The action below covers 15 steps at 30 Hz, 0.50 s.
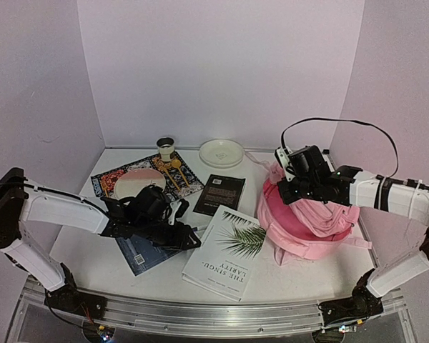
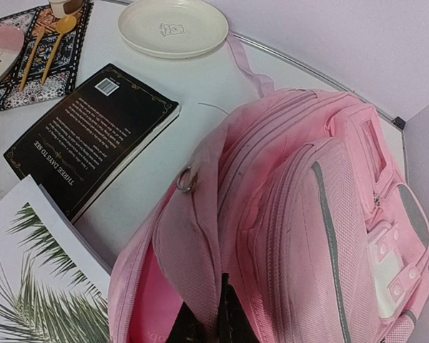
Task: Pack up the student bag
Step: Place the largest pocket of the student bag.
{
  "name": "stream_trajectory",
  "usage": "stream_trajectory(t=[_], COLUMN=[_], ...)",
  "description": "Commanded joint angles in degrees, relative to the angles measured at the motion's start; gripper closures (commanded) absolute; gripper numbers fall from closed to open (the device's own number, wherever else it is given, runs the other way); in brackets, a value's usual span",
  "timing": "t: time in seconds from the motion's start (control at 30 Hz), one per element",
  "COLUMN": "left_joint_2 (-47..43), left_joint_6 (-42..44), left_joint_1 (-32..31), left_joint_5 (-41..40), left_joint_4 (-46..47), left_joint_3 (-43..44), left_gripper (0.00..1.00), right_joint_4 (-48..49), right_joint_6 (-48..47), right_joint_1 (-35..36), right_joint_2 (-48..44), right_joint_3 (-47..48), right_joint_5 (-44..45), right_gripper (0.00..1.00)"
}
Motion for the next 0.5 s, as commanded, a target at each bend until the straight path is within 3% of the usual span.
stream_trajectory(t=[0.0,0.2,0.47], left_joint_2=[2.5,4.6,3.7], left_joint_6=[-1.1,-1.3,-1.4], left_joint_1=[-0.6,-1.0,-1.2], left_joint_5=[2.4,3.9,4.6], left_joint_4=[4.4,6.1,7.6], left_joint_3=[-0.4,0.1,1.2], left_gripper=[0.48,0.6,0.87], right_joint_4=[5.0,5.3,5.7], right_joint_6=[1.5,1.9,2.9], right_joint_1=[0.0,0.0,0.0], right_joint_2=[-0.9,-0.3,-0.7], right_joint_3=[0.3,-0.2,-1.0], right_joint_5=[-0.2,-1.5,-3.5], right_gripper=[0.96,0.94,0.9])
